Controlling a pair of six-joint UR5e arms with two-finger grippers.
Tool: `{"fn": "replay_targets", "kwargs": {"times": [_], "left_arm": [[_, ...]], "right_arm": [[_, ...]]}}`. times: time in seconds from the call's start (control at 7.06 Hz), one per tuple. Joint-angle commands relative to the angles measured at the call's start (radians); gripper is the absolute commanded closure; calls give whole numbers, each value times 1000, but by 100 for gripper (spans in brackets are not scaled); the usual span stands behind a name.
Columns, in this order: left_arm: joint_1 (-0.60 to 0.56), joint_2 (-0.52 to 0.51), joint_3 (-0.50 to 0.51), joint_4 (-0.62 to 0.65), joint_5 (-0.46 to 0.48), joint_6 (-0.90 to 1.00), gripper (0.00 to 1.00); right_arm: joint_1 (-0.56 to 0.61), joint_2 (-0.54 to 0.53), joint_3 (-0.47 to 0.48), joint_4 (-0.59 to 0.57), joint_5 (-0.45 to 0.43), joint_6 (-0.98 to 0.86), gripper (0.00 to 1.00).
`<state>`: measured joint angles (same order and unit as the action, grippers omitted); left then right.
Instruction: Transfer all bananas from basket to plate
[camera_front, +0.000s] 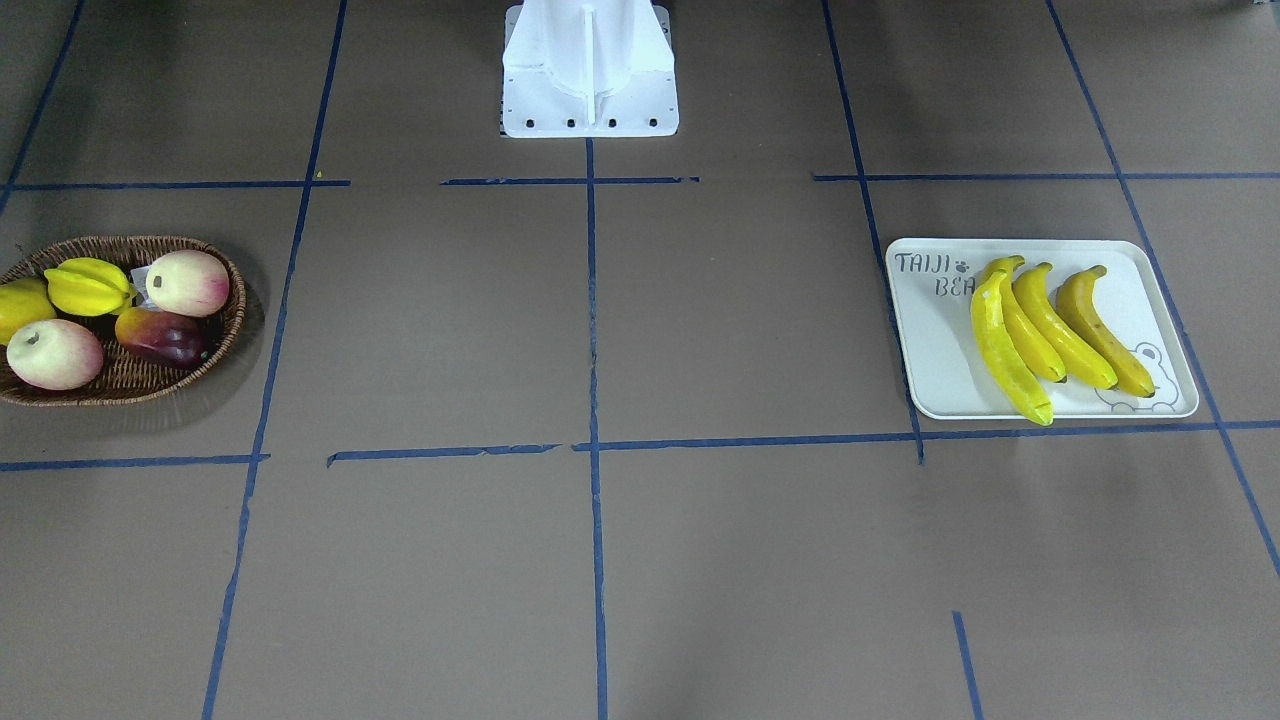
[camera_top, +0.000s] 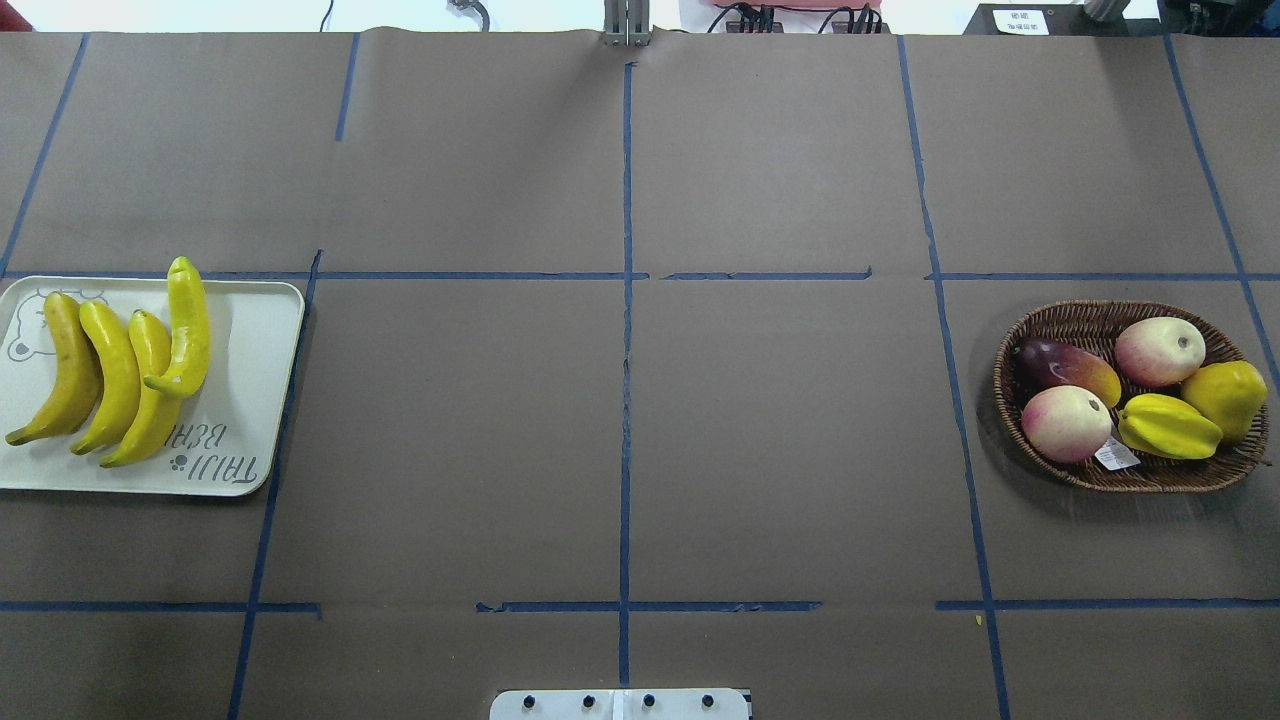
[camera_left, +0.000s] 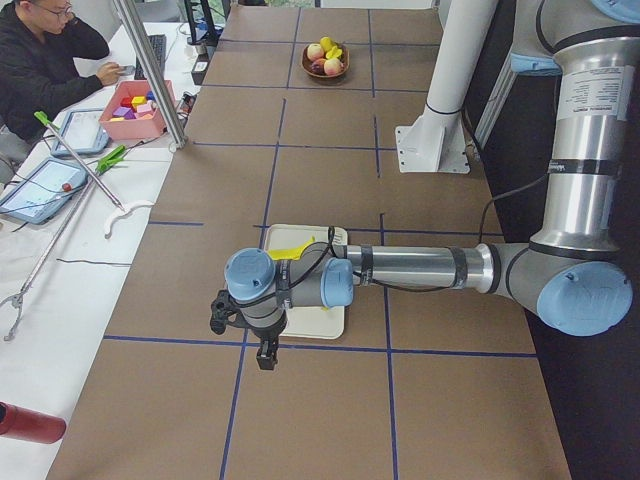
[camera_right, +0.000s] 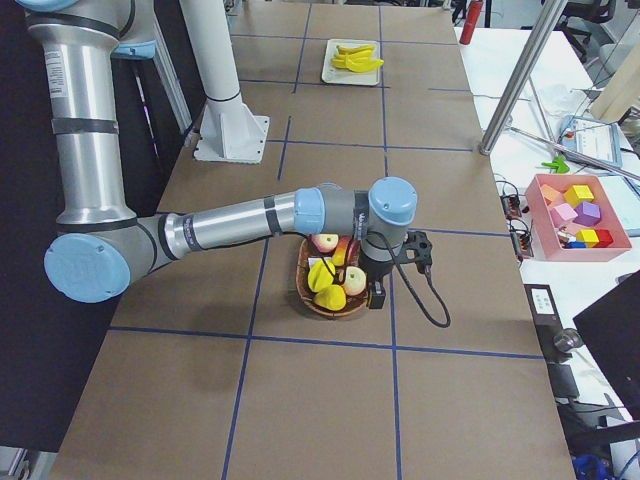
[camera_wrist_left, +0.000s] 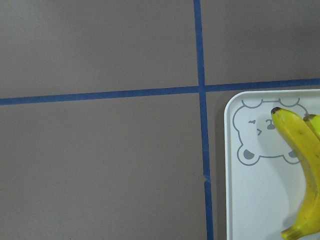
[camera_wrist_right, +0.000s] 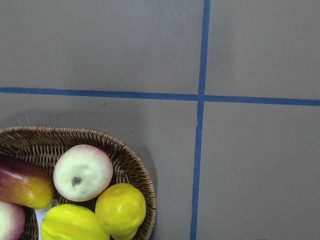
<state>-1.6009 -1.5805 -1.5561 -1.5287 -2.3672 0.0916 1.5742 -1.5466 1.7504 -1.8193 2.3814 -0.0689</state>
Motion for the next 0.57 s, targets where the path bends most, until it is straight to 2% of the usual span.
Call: {"fn": "replay_targets", "kwargs": {"times": [0.0, 0.28, 0.42], "left_arm": [[-1, 8, -7, -2, -3, -20, 0], [-1, 8, -7, -2, -3, -20, 0], [-1, 8, -7, -4, -3, -20, 0]], "right_arm": [[19, -23, -21, 0, 15, 0, 0], [61, -32, -75, 2, 68, -11, 0], [66, -35, -80, 3, 64, -14, 0]]}}
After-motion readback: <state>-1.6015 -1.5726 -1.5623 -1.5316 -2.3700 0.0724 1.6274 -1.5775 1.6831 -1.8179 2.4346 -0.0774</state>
